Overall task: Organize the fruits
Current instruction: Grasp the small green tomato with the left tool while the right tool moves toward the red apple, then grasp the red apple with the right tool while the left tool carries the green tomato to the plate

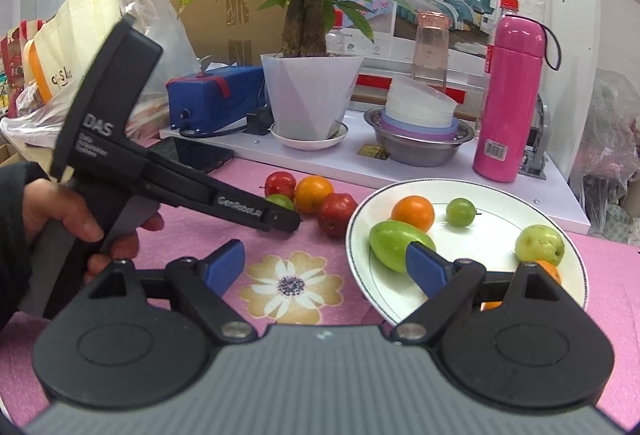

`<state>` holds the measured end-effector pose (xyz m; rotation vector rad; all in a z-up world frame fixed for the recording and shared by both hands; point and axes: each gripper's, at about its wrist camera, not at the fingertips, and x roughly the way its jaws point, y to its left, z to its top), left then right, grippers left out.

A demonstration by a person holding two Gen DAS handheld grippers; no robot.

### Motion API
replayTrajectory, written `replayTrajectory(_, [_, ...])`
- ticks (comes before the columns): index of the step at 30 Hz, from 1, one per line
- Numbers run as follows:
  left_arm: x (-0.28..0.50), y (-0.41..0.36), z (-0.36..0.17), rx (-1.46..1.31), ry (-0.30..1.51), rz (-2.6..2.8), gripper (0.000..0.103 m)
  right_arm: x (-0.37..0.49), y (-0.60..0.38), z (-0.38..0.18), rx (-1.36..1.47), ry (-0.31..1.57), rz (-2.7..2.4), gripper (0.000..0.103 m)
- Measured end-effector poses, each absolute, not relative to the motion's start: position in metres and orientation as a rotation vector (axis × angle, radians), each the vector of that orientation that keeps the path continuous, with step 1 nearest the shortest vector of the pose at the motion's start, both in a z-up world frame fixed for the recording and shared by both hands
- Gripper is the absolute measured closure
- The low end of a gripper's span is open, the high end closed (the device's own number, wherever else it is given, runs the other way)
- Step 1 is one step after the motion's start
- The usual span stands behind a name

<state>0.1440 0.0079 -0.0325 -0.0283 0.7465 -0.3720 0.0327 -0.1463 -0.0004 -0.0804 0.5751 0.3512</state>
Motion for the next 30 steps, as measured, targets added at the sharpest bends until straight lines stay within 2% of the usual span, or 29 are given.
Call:
replayTrajectory(4, [0.127,0.027,-0.027,-0.033,0.739,-0.327,0.072,0.042,-0.133,-0.001,-0.126,0.575,0.384,0.018])
replayTrajectory(9, [0.111,0.047,-0.024,-0.017,0.734,-0.260,0.072,0.064,-0.115,-0.002,-0.159,0.571,0.432,0.030])
replayTrajectory(26, [0.099,0.084,-0.020,-0.040,0.708,-0.206,0.072,0.160,-0.052,-0.021,-0.403,0.611,0.596,0.057])
replayTrajectory(30, [0.104,0.089,-0.022,-0.046,0.711,-0.208,0.072,0.166,-0.048,-0.031,-0.456,0.644,0.598,0.058])
